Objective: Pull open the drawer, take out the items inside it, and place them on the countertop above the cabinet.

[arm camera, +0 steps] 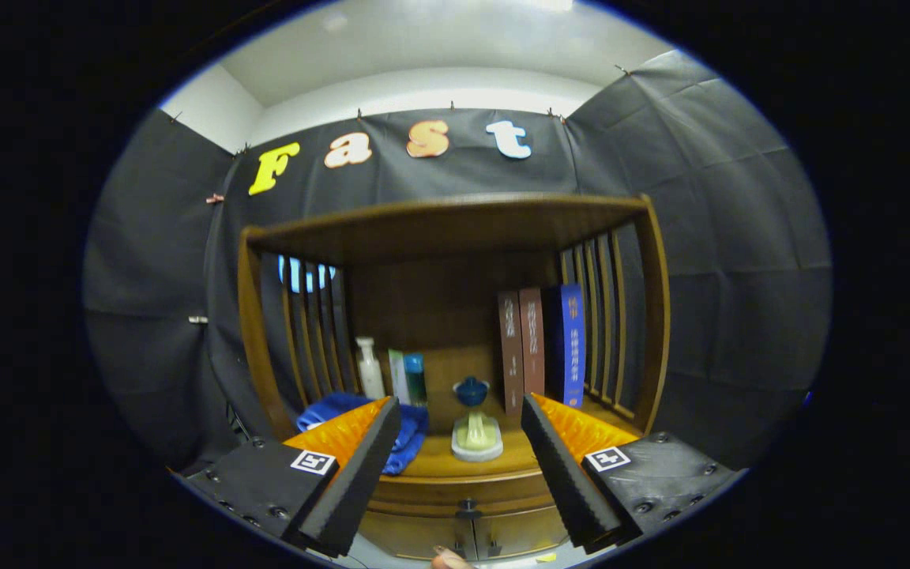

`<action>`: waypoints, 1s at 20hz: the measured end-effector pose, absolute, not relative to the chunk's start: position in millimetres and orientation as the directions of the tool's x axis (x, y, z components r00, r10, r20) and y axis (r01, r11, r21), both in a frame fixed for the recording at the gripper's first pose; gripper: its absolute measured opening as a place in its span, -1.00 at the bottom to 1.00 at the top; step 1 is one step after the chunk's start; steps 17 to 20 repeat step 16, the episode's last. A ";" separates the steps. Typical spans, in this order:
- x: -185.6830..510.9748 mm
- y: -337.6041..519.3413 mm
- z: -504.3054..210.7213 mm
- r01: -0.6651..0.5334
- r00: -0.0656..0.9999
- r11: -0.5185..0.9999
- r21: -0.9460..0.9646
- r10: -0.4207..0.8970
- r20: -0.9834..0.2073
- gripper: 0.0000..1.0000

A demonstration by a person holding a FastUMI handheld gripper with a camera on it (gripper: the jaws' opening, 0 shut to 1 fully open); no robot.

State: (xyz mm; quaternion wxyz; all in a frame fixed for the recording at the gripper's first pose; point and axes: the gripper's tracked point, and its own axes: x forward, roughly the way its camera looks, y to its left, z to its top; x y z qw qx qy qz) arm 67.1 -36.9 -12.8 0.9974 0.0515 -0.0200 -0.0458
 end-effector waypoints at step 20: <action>33.2 -23.8 31.3 0.022 0.999 0.998 0.059 -0.024 0.030 0.98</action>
